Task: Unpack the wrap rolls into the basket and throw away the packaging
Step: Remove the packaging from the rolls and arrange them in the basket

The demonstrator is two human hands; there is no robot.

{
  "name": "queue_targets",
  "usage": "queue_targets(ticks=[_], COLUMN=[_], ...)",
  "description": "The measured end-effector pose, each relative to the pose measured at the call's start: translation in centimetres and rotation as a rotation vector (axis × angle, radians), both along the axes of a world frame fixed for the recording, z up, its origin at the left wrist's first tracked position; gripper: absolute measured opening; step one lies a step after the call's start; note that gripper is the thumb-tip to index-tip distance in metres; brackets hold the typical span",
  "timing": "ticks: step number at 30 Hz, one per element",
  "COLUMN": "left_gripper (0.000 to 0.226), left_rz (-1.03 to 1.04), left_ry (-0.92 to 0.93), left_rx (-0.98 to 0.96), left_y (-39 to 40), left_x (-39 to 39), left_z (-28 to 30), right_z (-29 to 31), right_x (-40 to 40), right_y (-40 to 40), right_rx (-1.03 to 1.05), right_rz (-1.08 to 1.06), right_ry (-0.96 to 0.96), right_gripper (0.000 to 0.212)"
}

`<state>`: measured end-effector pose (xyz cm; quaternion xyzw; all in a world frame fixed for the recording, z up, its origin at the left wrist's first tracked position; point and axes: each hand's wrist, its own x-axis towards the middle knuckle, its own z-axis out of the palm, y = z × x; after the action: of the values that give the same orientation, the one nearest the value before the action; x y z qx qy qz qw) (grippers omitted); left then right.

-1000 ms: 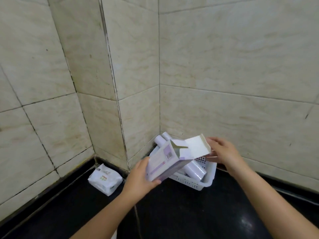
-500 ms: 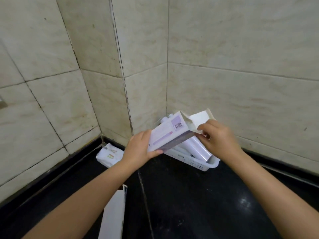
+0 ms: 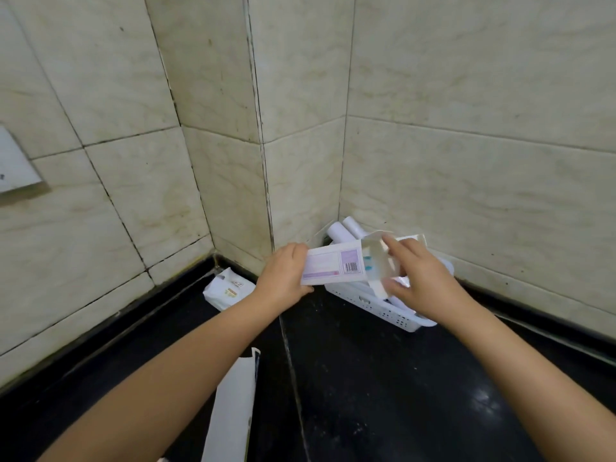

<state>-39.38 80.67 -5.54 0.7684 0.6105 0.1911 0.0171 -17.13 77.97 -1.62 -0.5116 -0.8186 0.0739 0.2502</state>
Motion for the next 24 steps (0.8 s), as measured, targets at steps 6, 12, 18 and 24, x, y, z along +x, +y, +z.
queue_targets(ticks=[6, 12, 18, 24], left_gripper=[0.051, 0.059, 0.052, 0.056], left_rz=[-0.064, -0.145, -0.189, -0.221], left_ry=[0.04, 0.054, 0.106, 0.107], left_rx=[0.002, -0.109, -0.191, -0.235], left_y=[0.3, 0.2, 0.1, 0.0], left_x=[-0.2, -0.1, 0.3, 0.6], left_z=[-0.3, -0.7, -1.3, -1.9], right_z=[-0.3, -0.3, -0.8, -2.0], right_x=[-0.4, 0.4, 0.0, 0.0], right_y=[0.2, 0.7, -0.1, -1.0], right_rx=[-0.137, -0.173, -0.33, -0.209], right_rz=[0.231, 0.196, 0.198, 0.212], right_ry=[0.016, -0.137, -0.397, -0.47], right_gripper=[0.065, 0.045, 0.035, 0.03])
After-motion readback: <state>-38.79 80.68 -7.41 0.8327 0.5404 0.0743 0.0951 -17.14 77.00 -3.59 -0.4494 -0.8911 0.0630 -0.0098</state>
